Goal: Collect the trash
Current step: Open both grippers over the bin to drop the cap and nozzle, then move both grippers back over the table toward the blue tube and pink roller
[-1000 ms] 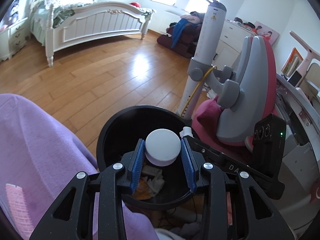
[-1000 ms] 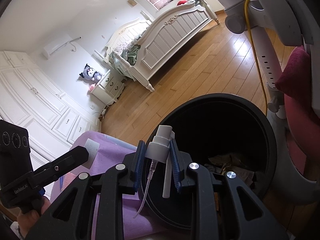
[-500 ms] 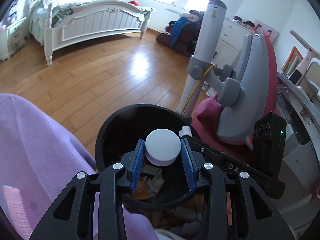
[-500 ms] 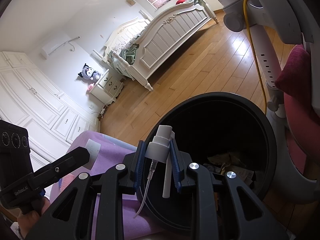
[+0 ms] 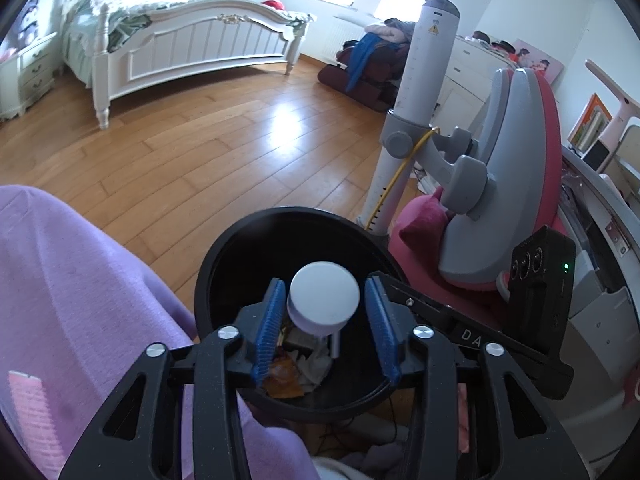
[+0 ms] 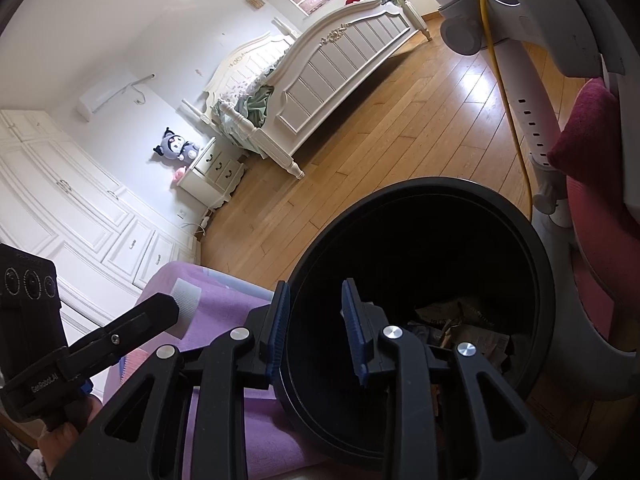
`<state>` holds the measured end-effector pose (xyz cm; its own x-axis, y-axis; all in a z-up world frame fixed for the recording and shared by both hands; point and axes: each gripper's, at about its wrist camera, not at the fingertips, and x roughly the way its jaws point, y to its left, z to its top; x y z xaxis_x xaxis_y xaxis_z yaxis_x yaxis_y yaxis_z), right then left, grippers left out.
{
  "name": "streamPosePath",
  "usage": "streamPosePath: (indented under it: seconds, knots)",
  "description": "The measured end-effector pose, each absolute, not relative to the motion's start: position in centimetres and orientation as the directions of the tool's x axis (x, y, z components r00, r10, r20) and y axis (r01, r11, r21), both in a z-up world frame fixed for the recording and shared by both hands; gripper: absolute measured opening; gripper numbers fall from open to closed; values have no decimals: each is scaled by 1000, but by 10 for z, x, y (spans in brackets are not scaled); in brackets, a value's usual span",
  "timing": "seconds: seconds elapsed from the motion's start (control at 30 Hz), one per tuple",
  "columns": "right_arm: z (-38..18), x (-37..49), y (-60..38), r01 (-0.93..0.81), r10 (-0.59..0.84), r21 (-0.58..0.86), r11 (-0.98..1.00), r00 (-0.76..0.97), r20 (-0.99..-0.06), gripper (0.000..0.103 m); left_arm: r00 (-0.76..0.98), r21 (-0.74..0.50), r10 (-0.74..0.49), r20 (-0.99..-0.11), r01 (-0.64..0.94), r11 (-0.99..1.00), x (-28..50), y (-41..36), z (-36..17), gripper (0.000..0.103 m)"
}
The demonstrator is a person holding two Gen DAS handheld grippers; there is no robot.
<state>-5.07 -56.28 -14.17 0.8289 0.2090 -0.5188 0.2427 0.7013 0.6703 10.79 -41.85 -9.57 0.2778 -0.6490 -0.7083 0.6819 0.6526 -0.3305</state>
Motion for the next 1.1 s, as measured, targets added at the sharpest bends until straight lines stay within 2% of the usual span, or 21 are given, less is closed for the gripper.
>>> streamPosePath:
  seconds: [0.03,0.1,0.13,0.2,0.53,0.6,0.93,1.1]
  knots:
    - [-141,-52,-562,242,207,671,701,831,-516,38,292,-323,-647,-705,679,659,107,-417,-94,60]
    - [-138,-53,-561,239,205,671,702,835,-511,42,312,-310,-641,-701,676,668,106,-413,-90,65]
    - [-136,-54,-559,238,203,669,704,836,-510,44,323,-306,-638,-699,672,675,106,-410,-88,72]
    - [-133,-54,-556,233,204,667,708,836,-509,46,347,-301,-635,-691,660,688,105,-403,-83,76]
    - [-103,-45,-515,154,252,634,758,827,-502,46,449,-298,-607,-656,584,755,105,-327,-54,76]
    - [-96,-42,-502,131,265,623,771,824,-501,51,484,-291,-587,-649,554,780,107,-304,-49,76]
    - [-70,-20,-424,-4,362,561,828,768,-529,52,665,-224,-383,-642,315,922,124,-165,-40,76]
    - [-67,-7,-386,-39,390,526,850,717,-577,67,674,-216,-275,-686,172,961,140,-100,-55,76]
